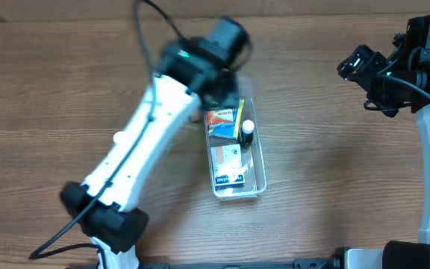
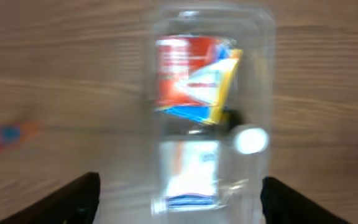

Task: Pack container
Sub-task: 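Move the left gripper to the orange tube and grasp it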

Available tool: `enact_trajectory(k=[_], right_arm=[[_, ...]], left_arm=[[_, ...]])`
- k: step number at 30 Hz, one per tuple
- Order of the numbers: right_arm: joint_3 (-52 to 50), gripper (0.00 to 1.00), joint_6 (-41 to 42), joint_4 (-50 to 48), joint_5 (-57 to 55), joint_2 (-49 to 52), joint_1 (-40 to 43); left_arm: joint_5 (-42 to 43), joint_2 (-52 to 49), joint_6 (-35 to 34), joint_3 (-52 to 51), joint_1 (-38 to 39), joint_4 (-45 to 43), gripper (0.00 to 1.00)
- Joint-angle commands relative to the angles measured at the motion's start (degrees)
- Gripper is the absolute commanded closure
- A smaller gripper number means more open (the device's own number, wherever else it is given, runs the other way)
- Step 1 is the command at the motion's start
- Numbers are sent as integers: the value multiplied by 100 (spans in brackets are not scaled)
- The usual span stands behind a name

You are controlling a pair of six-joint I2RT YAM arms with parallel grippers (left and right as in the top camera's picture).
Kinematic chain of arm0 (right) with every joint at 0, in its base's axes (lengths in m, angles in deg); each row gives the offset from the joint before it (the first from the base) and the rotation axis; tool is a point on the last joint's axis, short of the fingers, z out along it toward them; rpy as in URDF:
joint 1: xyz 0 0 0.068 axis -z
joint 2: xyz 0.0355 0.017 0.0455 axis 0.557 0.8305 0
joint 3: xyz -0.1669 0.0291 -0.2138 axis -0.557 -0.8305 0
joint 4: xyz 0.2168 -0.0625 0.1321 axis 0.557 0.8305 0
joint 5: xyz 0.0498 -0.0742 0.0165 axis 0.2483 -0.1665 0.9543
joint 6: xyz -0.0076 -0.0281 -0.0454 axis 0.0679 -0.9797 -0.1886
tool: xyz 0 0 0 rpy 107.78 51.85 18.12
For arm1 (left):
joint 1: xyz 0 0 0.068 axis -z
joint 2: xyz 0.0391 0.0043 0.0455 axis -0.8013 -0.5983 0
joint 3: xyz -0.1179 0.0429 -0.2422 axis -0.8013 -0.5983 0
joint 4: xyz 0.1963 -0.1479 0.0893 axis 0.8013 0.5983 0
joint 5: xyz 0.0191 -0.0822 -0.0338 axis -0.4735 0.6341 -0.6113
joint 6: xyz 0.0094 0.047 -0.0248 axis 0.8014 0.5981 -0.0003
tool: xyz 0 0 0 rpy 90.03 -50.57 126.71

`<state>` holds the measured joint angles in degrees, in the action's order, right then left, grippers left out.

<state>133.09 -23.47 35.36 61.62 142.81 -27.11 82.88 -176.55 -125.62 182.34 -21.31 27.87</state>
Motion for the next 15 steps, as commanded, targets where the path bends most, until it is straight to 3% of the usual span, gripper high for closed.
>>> enact_trajectory(k=[1,6,8,10,12,15], right_arm=[[52,0,2,-20,48,-11,9],[52,0,2,-20,48,-11,9],[52,0,2,-20,48,-11,9],[52,0,0,-20,48,-11,9],[52,0,2,-20,48,-11,9],[52,0,2,-20,48,-11,9]], left_arm=[[-157,114,1154,225,-800,743,15],[1082,249,2347,105,-1613,968,30],[1272,400,2433,55,-1805,968,33],[1117,728,2433,-107,-1978,966,29],[656,1182,2420,-433,-2140,966,14],[181,1768,2365,-994,-2378,955,0]])
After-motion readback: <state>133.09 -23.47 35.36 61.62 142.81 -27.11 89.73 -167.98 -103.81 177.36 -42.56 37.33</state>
